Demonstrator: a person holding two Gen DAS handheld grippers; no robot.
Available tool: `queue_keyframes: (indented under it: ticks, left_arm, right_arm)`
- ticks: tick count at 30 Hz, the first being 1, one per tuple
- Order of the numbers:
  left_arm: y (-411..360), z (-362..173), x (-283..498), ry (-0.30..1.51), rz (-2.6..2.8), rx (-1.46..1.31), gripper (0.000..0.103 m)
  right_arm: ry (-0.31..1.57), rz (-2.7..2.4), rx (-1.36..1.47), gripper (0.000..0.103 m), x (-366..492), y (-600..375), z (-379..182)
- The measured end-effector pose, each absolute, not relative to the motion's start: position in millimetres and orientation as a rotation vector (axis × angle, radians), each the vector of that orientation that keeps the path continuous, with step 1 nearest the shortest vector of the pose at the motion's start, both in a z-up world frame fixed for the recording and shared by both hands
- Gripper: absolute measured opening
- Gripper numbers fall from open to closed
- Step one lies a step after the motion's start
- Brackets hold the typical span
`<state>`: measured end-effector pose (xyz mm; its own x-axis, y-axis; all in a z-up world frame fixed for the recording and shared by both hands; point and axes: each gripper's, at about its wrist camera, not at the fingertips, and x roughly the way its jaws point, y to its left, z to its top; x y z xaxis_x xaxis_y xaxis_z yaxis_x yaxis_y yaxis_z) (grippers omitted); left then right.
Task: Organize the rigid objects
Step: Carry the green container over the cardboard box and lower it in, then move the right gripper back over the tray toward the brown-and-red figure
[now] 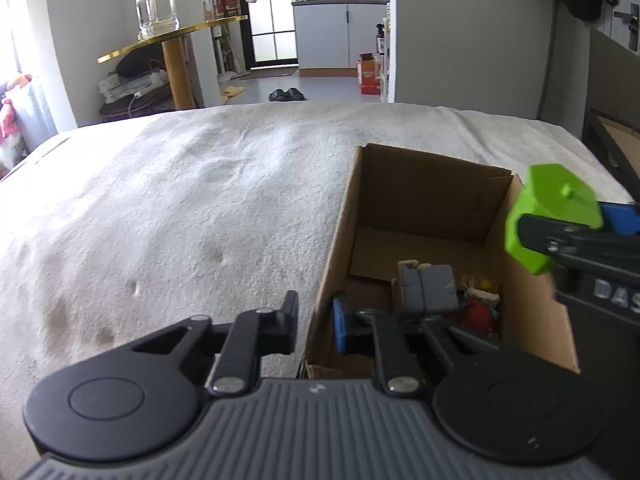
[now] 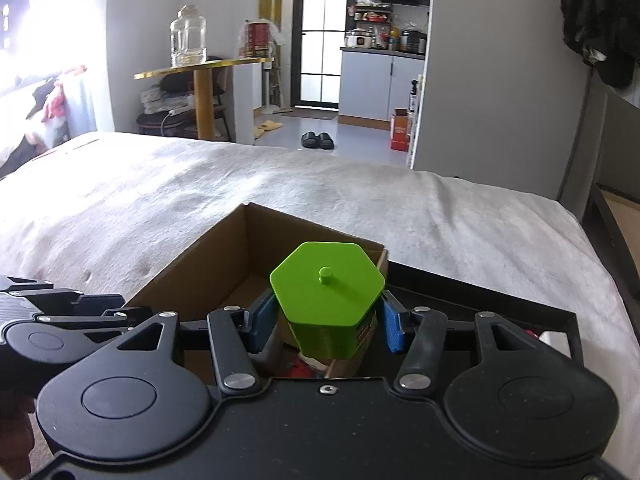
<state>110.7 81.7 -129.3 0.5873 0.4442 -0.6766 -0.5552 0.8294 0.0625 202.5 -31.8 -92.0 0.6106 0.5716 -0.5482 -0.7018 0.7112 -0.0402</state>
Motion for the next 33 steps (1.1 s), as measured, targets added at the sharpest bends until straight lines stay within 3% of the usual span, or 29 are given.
queue_keyframes:
  ticks: [9,13,27,31,33]
  left_arm:
    - [83.6,-129.9,110.5,0.73,0.571,-0.165,0.011]
    - [83.4,-130.7,111.3,0.729,0.573,-0.16,0.011]
    - [70.8,-121.4,116.2,0.728,0.599,-0.11,0.012]
    - [66.2,-118.1,120.0,0.74,0.6,-0.102,0.018]
    - [65.0,-116.0,121.3,0.745,0.605,-0.102,0.031]
  right_arm:
    - [0.522,0.756,-0.303,0.053,209.4,-15.3,-97.0]
    - [0.52,0.722,-0.337,0.068,210.3,-12.2,-99.3]
    - [0.561,0.648,-0.244,0.072,208.6,-62.4,-99.1]
    - [0.579,0.624,-0.22,0.072,213.7,-77.4,-101.2]
    - [0.586,0.613,-0.206,0.072,215.7,-83.9,-102.2]
